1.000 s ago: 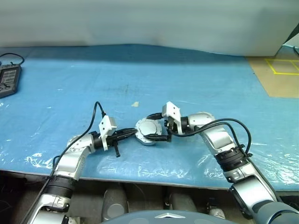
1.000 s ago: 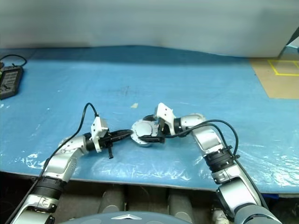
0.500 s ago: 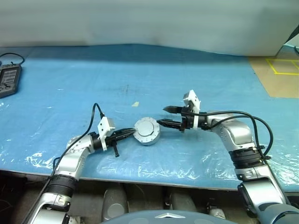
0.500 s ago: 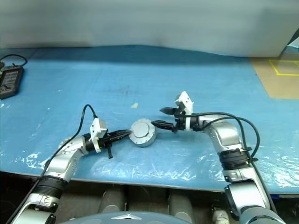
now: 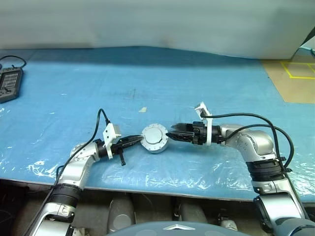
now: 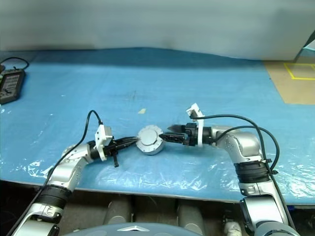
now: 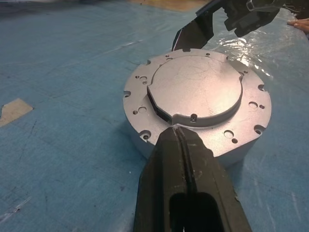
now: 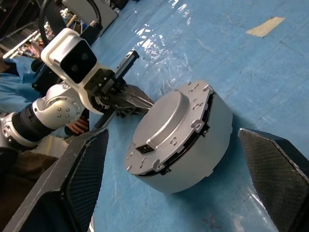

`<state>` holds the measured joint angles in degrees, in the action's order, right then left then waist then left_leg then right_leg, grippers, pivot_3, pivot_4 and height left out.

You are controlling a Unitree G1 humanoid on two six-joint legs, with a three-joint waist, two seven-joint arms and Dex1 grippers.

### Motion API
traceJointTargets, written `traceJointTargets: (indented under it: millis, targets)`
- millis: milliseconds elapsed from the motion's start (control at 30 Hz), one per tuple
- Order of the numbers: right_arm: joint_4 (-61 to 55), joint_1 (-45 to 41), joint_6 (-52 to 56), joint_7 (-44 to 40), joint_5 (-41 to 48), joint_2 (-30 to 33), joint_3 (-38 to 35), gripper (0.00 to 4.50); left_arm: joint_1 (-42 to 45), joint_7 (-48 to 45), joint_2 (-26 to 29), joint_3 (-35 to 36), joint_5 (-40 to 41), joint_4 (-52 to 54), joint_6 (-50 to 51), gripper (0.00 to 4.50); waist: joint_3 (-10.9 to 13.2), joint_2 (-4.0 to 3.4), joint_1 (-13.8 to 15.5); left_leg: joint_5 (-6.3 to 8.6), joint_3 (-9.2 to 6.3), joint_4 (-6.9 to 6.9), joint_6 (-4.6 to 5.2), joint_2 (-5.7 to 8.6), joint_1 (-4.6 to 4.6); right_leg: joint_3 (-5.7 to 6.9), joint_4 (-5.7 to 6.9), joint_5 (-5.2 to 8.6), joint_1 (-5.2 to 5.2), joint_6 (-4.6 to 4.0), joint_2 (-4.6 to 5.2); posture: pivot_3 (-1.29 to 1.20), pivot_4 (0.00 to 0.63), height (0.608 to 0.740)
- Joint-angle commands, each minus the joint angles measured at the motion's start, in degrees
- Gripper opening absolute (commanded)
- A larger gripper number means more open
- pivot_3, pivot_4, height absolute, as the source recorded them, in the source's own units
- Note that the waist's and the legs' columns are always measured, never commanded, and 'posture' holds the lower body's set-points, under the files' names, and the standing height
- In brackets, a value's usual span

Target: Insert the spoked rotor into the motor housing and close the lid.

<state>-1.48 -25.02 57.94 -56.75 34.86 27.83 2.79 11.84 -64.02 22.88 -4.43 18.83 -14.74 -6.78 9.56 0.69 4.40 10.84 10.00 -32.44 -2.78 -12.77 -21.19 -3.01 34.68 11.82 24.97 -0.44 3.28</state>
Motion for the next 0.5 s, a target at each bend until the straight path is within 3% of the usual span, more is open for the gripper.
traceJointTargets:
  millis: [33, 500]
  targets:
    - [-1.18, 1.10, 0.96, 1.05, 0.76, 0.36, 0.34, 4.49, -0.59, 0.31, 0.50, -0.63, -0.97, 0.85, 0.81, 0.00, 0.00, 0.00, 0.00, 0.00, 0.00, 0.00, 0.00, 0.00, 0.00, 0.00, 0.00, 0.00, 0.00, 0.00, 0.00, 0.00, 0.150, 0.740]
    - [-1.58, 2.55, 5.56, 3.27, 2.60, -2.54, 2.25, 4.49, -0.66, 0.46, 0.81, -0.75, -1.00, 1.68, 1.36, 0.00, 0.00, 0.00, -0.03, -0.01, 0.00, 0.02, -0.01, 0.00, 0.00, 0.00, 0.01, 0.01, 0.03, 0.01, 0.00, 0.00, 0.150, 0.740]
